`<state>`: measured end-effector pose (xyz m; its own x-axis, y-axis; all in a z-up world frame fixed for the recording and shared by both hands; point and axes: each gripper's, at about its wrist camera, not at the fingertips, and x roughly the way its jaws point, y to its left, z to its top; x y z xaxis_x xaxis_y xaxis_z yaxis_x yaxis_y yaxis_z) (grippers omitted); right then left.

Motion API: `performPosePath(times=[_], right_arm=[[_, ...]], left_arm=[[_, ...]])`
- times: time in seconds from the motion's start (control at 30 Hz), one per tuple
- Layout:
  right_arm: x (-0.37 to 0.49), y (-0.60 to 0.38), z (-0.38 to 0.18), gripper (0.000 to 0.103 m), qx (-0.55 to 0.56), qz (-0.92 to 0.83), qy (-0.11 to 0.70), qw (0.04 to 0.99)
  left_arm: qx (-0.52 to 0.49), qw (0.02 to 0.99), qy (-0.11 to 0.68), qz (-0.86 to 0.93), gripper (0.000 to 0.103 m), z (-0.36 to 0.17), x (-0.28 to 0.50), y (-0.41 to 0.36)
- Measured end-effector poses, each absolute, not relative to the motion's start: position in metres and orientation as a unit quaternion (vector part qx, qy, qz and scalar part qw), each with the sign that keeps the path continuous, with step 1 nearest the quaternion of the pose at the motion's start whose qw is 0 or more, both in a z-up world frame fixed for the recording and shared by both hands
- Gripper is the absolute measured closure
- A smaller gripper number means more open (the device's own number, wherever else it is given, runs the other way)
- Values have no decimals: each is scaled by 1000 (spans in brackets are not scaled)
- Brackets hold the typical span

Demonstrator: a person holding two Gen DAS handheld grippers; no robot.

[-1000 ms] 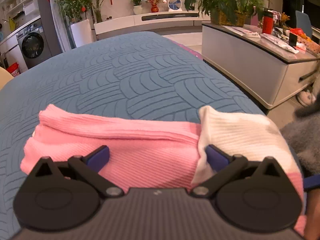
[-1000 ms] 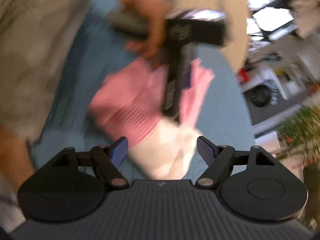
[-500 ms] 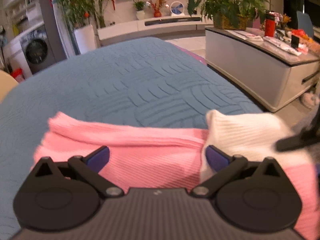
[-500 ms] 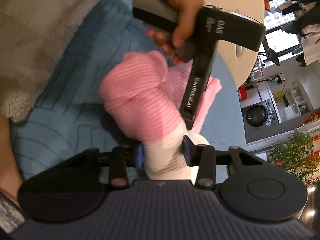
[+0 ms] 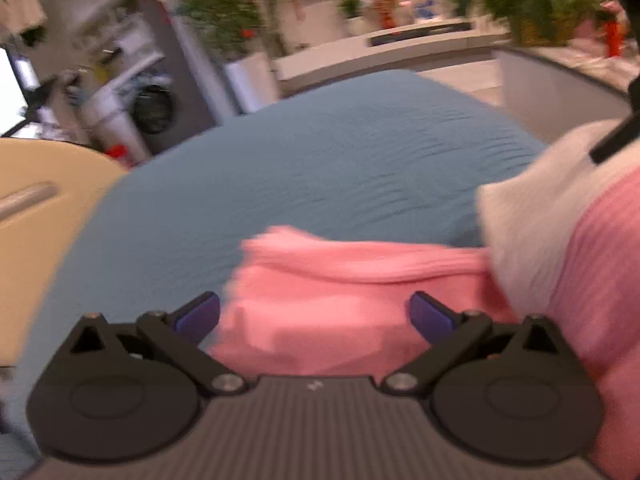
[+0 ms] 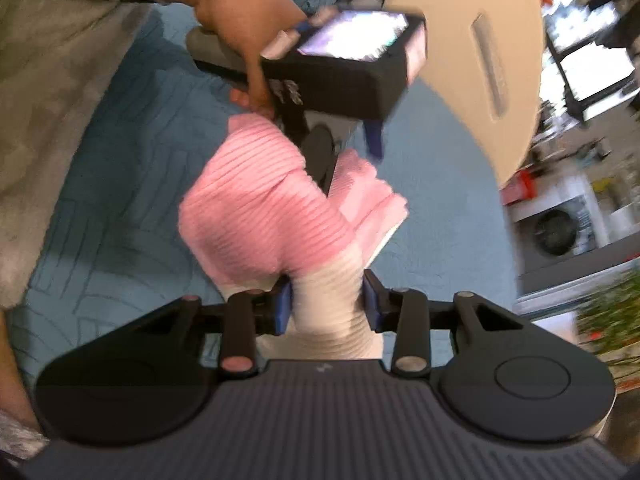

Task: Fold clothes

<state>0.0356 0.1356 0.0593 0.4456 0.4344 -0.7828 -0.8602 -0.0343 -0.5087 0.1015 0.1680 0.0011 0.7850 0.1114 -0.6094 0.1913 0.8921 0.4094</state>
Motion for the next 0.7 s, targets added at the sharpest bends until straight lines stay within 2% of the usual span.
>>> performPosePath(times=[0.07, 0.13, 0.3, 0.5, 0.7], right_arm=[[62, 155, 72, 64, -513, 502, 258, 647], [87, 177, 78, 64, -509, 511, 295, 626], [121, 231, 83, 72, -537, 526, 323, 576], [155, 283, 71, 74, -574, 543, 354, 500], [198, 325, 58, 74, -571, 565, 371, 466]], left_arm=[[278, 907, 316, 23, 1, 10, 100, 184], [281, 907, 311, 48, 1, 18, 98, 197], [217, 925, 303, 78, 1, 44, 95, 235], [44, 946, 315, -65, 1, 71, 86, 262], [20, 938, 296, -181, 0, 71, 76, 242]])
